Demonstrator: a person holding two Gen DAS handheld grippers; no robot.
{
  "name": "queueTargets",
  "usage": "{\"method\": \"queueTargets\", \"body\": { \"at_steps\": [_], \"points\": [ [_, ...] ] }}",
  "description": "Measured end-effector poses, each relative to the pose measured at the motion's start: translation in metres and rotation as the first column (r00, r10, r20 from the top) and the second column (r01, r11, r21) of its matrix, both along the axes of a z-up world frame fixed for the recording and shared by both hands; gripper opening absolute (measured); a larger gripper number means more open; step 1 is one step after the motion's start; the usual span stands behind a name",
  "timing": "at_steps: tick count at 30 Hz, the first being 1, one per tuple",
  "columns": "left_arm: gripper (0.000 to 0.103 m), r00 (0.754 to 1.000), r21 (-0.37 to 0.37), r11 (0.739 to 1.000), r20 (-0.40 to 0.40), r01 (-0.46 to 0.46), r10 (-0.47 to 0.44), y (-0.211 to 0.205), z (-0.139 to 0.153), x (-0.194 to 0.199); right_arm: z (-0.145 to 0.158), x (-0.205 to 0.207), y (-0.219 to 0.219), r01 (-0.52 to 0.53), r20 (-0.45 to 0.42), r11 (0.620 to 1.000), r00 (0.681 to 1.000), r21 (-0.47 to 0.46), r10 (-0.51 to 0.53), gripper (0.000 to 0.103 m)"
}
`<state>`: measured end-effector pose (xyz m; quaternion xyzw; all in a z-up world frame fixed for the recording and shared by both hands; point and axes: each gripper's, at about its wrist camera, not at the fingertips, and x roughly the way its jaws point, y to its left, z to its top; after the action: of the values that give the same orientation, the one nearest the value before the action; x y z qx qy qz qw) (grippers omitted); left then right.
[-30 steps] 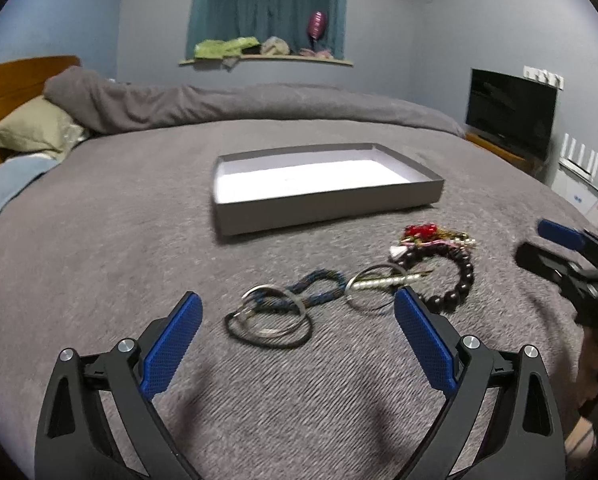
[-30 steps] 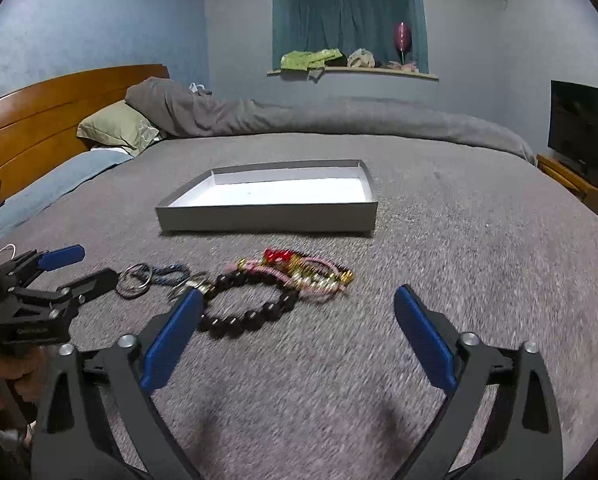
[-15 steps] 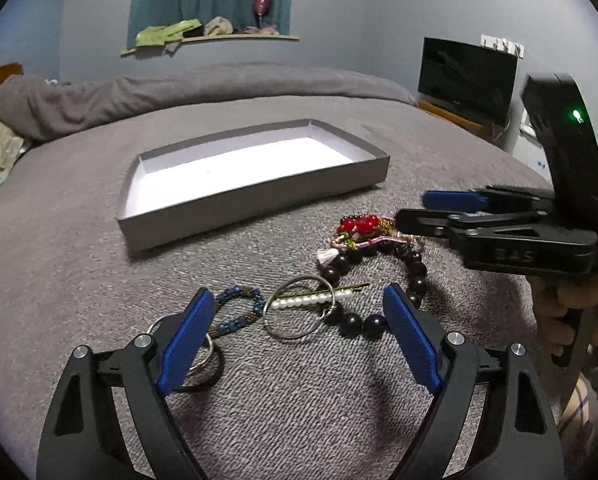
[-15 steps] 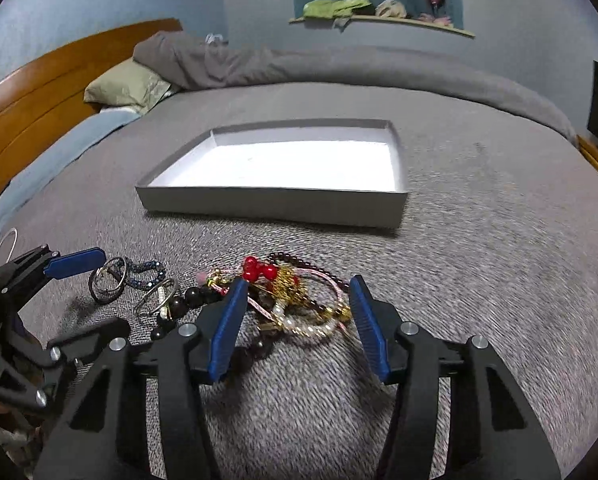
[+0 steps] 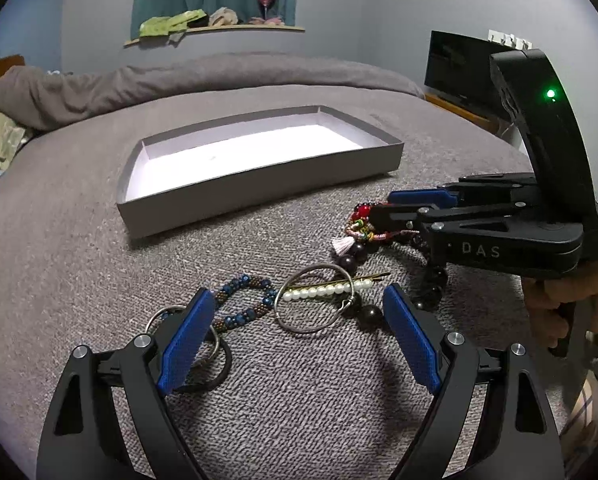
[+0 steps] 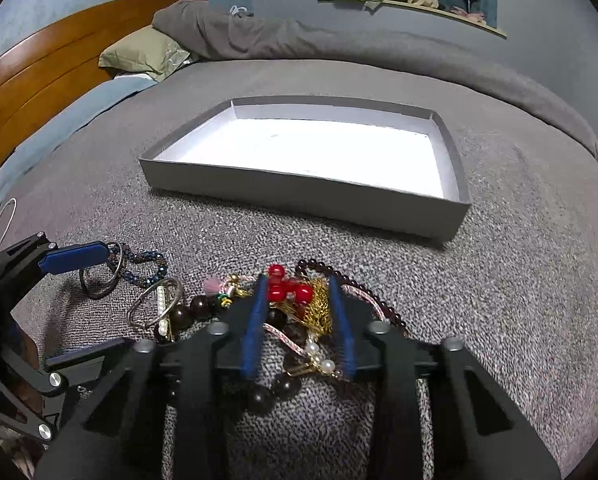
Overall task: Organize jewelry
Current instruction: 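Lower the right gripper onto the red-bead gold ornament and close it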
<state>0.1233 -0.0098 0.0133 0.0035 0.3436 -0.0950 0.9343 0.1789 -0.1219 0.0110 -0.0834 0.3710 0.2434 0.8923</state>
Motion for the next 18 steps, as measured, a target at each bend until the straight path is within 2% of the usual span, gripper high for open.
{"method": "queueTargets", "body": {
  "at_steps": [4,10,18],
  "points": [
    [0.087,1.0,-0.001,1.0,0.002,-0.001,0.001,-0.002,0.001,0.003,0.006,-0.002,-0.001,-0.004,0.024,1.0,1.0,0.009,0.003,0.019],
    [0.087,1.0,-0.007,1.0,0.005,0.005,-0.005,-0.004,0.004,0.006,0.023,-0.004,-0.013,-0.013,0.028,0.995,1.0,0.097,0.01,0.016],
    [0.087,0.999,-0.004,0.999,0.011,0.038,-0.038,-0.014,0.008,0.014,0.051,-0.008,-0.037,-0.028,-0.002,0.946,1.0,0.324,0.03,0.016]
  ]
}}
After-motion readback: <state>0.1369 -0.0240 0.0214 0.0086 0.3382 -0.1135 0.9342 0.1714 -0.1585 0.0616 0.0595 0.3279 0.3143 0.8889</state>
